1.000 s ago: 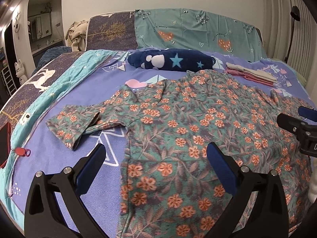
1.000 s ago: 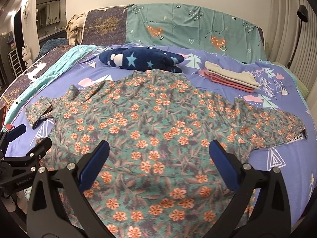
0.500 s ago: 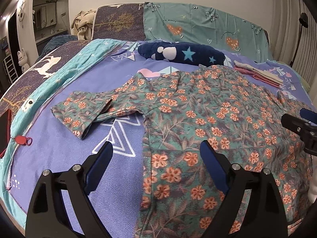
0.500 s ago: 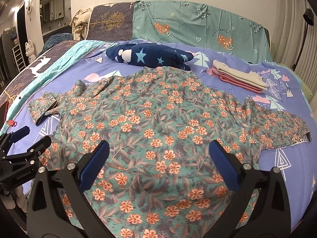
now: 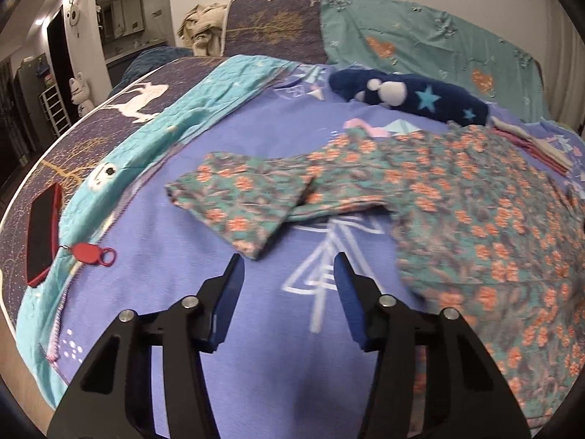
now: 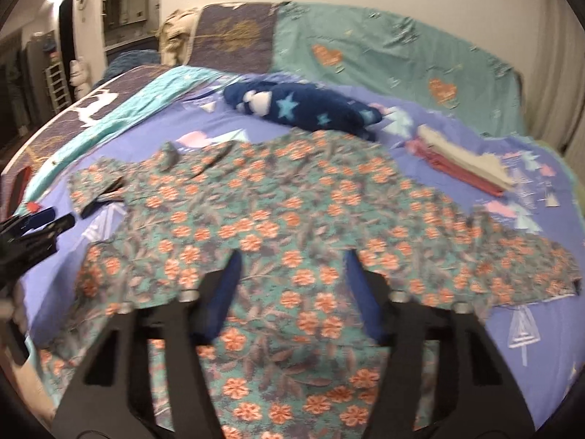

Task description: Fold small clothes

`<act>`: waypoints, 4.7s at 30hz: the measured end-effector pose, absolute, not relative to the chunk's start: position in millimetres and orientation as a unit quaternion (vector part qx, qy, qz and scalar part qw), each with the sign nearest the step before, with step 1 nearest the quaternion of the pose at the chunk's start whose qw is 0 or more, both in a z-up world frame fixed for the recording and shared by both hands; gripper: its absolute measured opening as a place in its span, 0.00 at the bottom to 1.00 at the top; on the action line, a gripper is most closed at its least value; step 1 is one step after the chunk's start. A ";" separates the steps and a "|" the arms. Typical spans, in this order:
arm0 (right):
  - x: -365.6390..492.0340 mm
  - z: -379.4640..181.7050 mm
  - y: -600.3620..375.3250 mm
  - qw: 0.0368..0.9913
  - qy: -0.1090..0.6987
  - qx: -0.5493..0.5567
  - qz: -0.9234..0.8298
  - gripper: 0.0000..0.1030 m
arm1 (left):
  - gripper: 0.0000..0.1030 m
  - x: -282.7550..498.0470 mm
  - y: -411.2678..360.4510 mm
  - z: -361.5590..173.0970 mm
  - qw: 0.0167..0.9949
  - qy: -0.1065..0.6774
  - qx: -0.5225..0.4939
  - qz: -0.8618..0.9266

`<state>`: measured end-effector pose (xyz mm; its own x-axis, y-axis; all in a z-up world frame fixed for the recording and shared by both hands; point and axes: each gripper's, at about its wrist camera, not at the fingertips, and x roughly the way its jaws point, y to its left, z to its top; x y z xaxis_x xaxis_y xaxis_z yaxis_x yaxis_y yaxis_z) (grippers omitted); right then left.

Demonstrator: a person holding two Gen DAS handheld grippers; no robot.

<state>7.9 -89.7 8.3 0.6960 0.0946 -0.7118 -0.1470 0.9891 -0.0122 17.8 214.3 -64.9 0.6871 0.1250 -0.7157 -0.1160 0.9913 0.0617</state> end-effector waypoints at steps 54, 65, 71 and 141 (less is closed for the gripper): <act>204.1 8.2 78.1 0.799 0.508 0.100 0.304 0.03 | 0.08 65.8 164.2 -17.6 0.924 0.371 0.001 -0.098; 191.9 68.9 -89.2 0.865 0.442 0.064 0.227 0.03 | 0.08 77.0 5.3 26.3 0.896 0.341 0.031 -0.283; 181.2 61.0 -164.8 0.881 0.430 0.078 0.182 0.03 | 0.08 78.1 -75.6 16.8 0.871 0.360 0.046 -0.330; 294.9 -53.9 110.4 0.717 0.588 -0.132 0.350 0.04 | 0.11 87.0 158.4 -91.1 0.901 0.417 -0.034 -0.110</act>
<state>294.9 110.4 -53.9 0.0640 0.3467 -0.9358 -0.6568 0.7206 0.2221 87.0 158.4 -91.1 0.6277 -0.2262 -0.7449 0.1691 0.9736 -0.1531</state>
